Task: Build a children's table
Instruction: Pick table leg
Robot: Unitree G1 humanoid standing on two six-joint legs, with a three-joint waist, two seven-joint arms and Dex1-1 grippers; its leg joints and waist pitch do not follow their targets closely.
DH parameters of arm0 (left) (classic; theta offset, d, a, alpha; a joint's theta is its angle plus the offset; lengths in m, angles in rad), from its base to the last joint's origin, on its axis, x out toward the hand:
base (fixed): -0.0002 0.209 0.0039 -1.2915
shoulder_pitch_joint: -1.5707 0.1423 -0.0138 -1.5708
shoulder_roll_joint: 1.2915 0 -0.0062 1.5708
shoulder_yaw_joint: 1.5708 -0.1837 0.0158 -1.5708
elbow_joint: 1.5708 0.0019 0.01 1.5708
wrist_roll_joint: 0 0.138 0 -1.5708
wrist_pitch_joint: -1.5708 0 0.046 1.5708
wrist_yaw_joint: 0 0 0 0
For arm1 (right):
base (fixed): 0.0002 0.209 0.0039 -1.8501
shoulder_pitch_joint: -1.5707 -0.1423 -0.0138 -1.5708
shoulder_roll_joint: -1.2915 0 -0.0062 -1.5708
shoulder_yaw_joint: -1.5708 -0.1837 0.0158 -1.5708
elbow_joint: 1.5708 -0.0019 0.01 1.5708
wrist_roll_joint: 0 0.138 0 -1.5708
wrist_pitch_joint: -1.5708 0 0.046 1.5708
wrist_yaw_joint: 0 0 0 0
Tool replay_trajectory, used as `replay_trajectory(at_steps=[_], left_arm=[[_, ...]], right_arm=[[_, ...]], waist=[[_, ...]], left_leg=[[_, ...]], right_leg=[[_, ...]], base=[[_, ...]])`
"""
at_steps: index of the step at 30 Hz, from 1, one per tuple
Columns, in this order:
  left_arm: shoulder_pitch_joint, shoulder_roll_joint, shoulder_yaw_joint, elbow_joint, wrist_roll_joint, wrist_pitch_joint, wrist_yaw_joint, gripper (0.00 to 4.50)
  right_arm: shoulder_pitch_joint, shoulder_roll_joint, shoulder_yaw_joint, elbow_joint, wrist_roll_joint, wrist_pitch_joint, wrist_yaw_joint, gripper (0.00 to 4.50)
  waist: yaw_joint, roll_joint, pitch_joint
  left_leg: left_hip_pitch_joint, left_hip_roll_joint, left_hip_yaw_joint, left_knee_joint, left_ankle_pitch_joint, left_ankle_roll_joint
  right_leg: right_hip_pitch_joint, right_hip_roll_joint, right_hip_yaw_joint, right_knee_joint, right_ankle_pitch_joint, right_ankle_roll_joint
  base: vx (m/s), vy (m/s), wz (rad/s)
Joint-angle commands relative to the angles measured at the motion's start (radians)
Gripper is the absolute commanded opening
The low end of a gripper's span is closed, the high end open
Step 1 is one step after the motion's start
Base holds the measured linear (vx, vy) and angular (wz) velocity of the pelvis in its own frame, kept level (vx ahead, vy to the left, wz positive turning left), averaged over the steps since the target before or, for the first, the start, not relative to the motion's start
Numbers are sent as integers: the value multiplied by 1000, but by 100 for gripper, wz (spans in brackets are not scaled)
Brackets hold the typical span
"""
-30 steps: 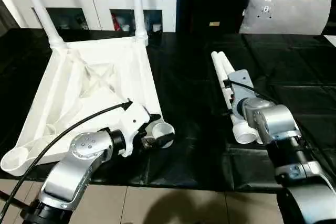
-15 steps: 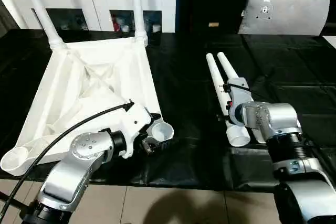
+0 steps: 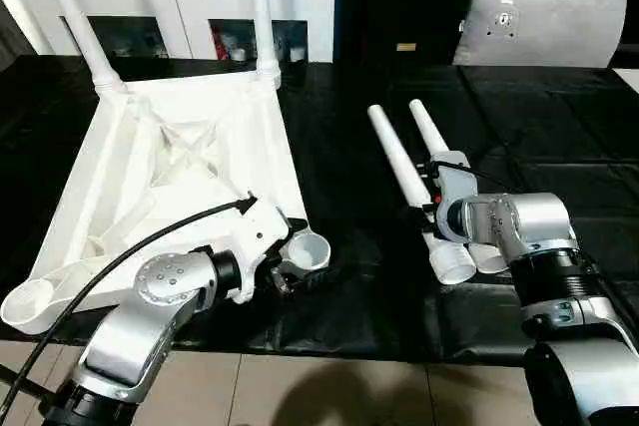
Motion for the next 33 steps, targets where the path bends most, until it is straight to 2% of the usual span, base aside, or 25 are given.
replay_trajectory(at_steps=[1, 3, 4, 5, 7, 8, 13, 14, 17, 18, 19, 21, 22, 23, 24, 25, 26, 27, 28, 29, 30, 31, 32, 33], left_arm=[[4, 9, -4, 5, 2, -8, -1, 450], [5, 13, -2, 4, 4, -7, -2, 450], [5, 23, 5, 1, 2, -5, -8, 450], [5, 23, 6, 1, 1, -5, -9, 450], [3, 32, 15, 8, -9, -7, -23, 450], [3, 32, 18, 10, -12, -8, -24, 450], [2, 14, 27, 12, -25, -5, -12, 450], [-4, 7, 28, 16, -28, -5, -9, 450], [-19, -11, 34, 32, -29, -11, 12, 450], [-19, -11, 34, 32, -29, -11, 12, 450], [-21, -15, 35, 36, -25, -14, 20, 450], [-34, -41, 39, 45, -19, -20, 49, 450], [-38, -51, 41, 46, -21, -20, 57, 450], [-38, -51, 41, 46, -21, -20, 57, 450], [-48, -66, 51, 53, -30, -27, 65, 450], [-56, -73, 55, 65, -26, -35, 77, 450], [-56, -73, 55, 65, -26, -35, 77, 450], [-71, -85, 62, 83, -19, -43, 96, 450], [-106, -111, 81, 115, -11, -54, 139, 450], [-125, -127, 93, 131, -9, -59, 162, 450], [-147, -149, 109, 149, -9, -69, 193, 450], [-169, -169, 124, 167, -9, -81, 224, 450], [-178, -176, 128, 174, -11, -85, 230, 450], [-204, -194, 140, 193, -20, -93, 243, 450]], right_arm=[[27, 2, 12, 19, 0, 16, 9, 251], [33, 2, 10, 20, -1, 12, 9, 234], [44, 3, 3, 17, -1, 7, 6, 225], [45, 3, 2, 17, -1, 7, 6, 217], [55, 10, -9, 11, 0, 8, -2, 200], [59, 14, -17, 7, 2, 8, -8, 194], [75, 22, -33, -8, 6, 6, -18, 185], [80, 24, -39, -14, 8, 1, -22, 184], [97, 38, -90, -46, 15, -55, -53, 184], [97, 38, -90, -46, 15, -55, -53, 184], [100, 41, -106, -53, 22, -73, -57, 184], [110, 59, -176, -88, 58, -151, -65, 184], [108, 67, -206, -97, 73, -162, -73, 184], [108, 67, -206, -97, 73, -162, -73, 184], [114, 94, -264, -141, 111, -209, -83, 184], [120, 98, -275, -158, 121, -227, -77, 184], [120, 98, -275, -158, 121, -227, -77, 184], [122, 110, -297, -167, 141, -255, -71, 184], [134, 117, -296, -175, 143, -341, -50, 184], [140, 122, -297, -179, 147, -382, -38, 184], [146, 128, -299, -183, 145, -419, -39, 184], [153, 135, -300, -187, 141, -455, -42, 184], [153, 136, -305, -186, 146, -451, -38, 184], [153, 139, -319, -185, 164, -440, -22, 184]], waist=[[8, -5, -53], [10, -4, -53], [12, 2, -53], [11, -1, -53], [14, 3, -52], [15, 2, -52], [23, 3, -49], [24, 7, -49], [23, 5, -48], [21, 10, -47], [20, 6, -48], [20, 13, -47], [18, 8, -49], [20, 7, -51], [20, 7, -50], [22, 9, -53], [21, 6, -55], [23, 15, -56], [22, 20, -54], [22, 21, -55], [26, 17, -60], [27, 25, -60], [28, 23, -60], [28, 32, -62]], left_leg=[[1, 14, 13, -81, -169, -20], [1, 14, 12, -83, -180, -25], [3, 14, 11, -84, -188, -29], [2, 14, 12, -84, -190, -29], [5, 13, 11, -85, -204, -35], [5, 13, 11, -85, -209, -37], [9, 14, 9, -89, -250, -49], [10, 14, 9, -90, -257, -51], [11, 14, 8, -92, -271, -56], [13, 13, 8, -92, -288, -58], [12, 12, 7, -93, -296, -56], [14, 12, 7, -93, -313, -54], [13, 12, 7, -93, -303, -53], [14, 12, 7, -92, -290, -51], [10, 12, 8, -93, -273, -45], [11, 12, 9, -90, -255, -41], [7, 12, 9, -90, -223, -35], [6, 11, 9, -90, -211, -33], [8, 10, 14, -87, -215, -29], [7, 9, 13, -85, -212, -28], [5, 8, 13, -83, -175, -20], [0, 7, 14, -80, -129, -9], [-2, 7, 14, -79, -118, -5], [-1, 4, 16, -76, -100, 2]], right_leg=[[49, -41, 31, -71, -233, -202], [48, -41, 30, -72, -238, -198], [47, -41, 30, -70, -240, -197], [47, -41, 31, -72, -241, -194], [46, -40, 31, -73, -242, -192], [46, -40, 31, -73, -246, -191], [42, -40, 31, -76, -287, -181], [42, -41, 32, -77, -292, -180], [42, -41, 32, -80, -301, -170], [40, -40, 31, -82, -311, -166], [43, -39, 30, -83, -323, -163], [39, -41, 31, -88, -345, -151], [42, -41, 32, -86, -335, -154], [42, -40, 32, -86, -320, -157], [44, -39, 32, -83, -297, -165], [44, -40, 33, -82, -276, -167], [48, -38, 32, -78, -240, -175], [50, -39, 31, -76, -228, -179], [45, -38, 31, -84, -218, -180], [49, -39, 31, -79, -209, -185], [55, -40, 31, -76, -177, -192], [57, -39, 31, -71, -123, -204], [58, -38, 29, -71, -113, -207], [58, -36, 28, -72, -99, -214]], base=[[0, 0, 0], [0, 0, 0], [0, 0, 0], [0, 0, 0], [0, 0, 0], [0, 0, 0], [0, 0, 0], [0, 0, 0], [0, 0, 0], [0, 0, 0], [0, 0, 0], [0, 0, 0], [0, 0, 0], [0, 0, 0], [0, 0, 0], [0, 0, 0], [0, 0, 0], [0, 0, 0], [0, 0, 0], [0, 0, 0], [0, 0, 0], [0, 0, 0], [0, 0, 0], [0, 0, 0]])
